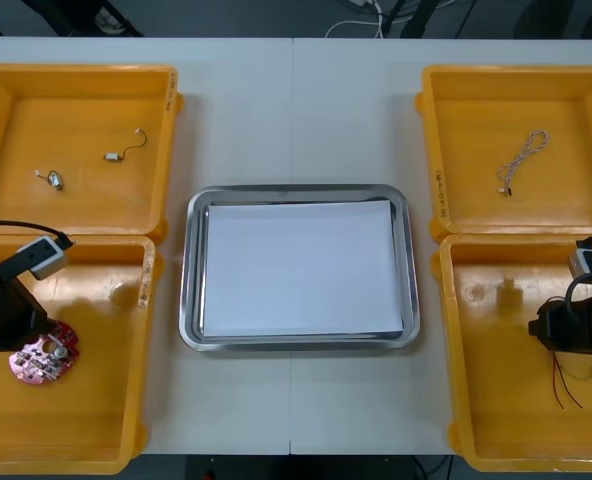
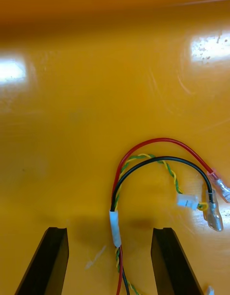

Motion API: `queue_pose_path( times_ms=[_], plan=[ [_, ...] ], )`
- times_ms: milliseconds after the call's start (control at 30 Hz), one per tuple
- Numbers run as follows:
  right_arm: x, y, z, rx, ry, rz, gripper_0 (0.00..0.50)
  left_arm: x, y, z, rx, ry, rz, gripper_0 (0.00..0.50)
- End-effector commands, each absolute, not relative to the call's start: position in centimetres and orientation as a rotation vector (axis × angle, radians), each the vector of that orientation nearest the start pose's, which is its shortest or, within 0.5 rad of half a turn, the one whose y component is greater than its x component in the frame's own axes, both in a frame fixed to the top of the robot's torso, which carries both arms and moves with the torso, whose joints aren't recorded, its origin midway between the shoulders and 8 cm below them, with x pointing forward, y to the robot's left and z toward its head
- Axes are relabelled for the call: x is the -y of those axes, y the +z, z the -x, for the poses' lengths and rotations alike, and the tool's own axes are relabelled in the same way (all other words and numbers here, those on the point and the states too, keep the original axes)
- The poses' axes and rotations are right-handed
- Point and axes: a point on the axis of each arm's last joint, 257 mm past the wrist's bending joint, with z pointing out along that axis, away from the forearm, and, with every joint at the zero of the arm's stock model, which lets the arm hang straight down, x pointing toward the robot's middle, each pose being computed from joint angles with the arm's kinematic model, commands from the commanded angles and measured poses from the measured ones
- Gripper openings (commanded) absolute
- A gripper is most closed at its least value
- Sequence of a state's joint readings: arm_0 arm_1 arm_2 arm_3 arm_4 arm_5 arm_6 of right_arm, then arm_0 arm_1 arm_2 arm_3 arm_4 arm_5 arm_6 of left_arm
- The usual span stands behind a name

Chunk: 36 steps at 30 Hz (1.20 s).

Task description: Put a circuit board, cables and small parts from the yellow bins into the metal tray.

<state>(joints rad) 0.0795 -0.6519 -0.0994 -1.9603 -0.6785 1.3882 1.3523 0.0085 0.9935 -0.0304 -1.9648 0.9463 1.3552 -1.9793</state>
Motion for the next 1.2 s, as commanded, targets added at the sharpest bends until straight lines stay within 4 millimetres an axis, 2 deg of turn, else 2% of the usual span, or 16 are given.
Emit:
queue_pose_path(
  times_ms=[33,1200],
  plan=[
    [35.4,-31.3,-39.1,-2.651,0.087,-0.045,0.5,-39.3,-28.2,-36.8,-2.548,0.203,-1.124,0.5],
    [35.2,-33.0,-38.4,-2.664,0.062,-0.018,0.5,-39.8,-30.9,-37.0,-2.539,0.213,-1.138,0.5]
  ],
)
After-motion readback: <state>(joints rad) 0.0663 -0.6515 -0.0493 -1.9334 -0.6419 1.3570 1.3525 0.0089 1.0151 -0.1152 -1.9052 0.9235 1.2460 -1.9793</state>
